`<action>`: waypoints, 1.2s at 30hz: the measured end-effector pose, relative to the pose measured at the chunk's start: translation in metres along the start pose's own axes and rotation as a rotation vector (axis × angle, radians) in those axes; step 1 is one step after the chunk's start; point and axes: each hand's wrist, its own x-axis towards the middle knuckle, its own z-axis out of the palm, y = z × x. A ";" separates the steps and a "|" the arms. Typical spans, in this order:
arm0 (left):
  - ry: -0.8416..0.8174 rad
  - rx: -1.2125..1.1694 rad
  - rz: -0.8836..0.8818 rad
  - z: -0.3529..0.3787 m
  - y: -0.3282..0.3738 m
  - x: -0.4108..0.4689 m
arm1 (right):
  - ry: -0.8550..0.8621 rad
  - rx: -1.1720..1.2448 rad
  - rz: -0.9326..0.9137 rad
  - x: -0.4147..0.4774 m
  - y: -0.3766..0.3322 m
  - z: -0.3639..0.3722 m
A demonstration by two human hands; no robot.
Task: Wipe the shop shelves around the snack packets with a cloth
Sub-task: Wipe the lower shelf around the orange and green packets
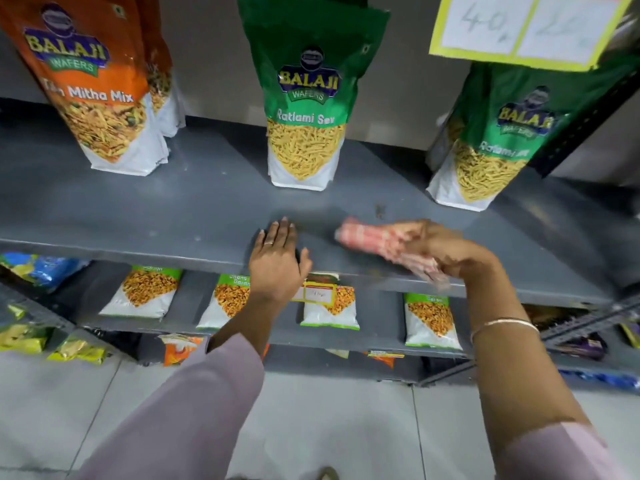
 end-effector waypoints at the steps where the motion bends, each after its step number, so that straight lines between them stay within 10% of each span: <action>1: -0.002 -0.009 -0.005 0.001 0.000 0.000 | 0.146 0.102 -0.025 0.006 -0.001 -0.003; 7: 0.006 0.004 -0.005 0.002 -0.001 0.000 | 0.562 -0.429 0.136 0.030 0.026 0.035; 15: -0.010 0.001 0.016 -0.002 -0.001 0.000 | -0.242 -0.131 0.061 -0.043 0.002 0.034; 18: 0.012 0.005 0.013 0.000 -0.001 -0.001 | 0.167 0.191 -0.044 -0.032 -0.006 0.024; 21: -0.003 0.031 0.008 -0.001 0.000 -0.001 | 0.623 -0.152 0.061 0.014 0.006 0.028; 25: -0.015 0.027 0.002 -0.003 -0.001 0.000 | 0.380 -0.940 0.112 0.052 0.030 0.063; 32: 0.038 -0.022 0.008 0.004 -0.002 0.000 | 0.647 -0.831 0.458 0.081 0.016 0.042; 36: 0.029 -0.023 0.021 0.005 -0.002 0.002 | 0.411 -0.943 0.002 0.095 0.006 0.078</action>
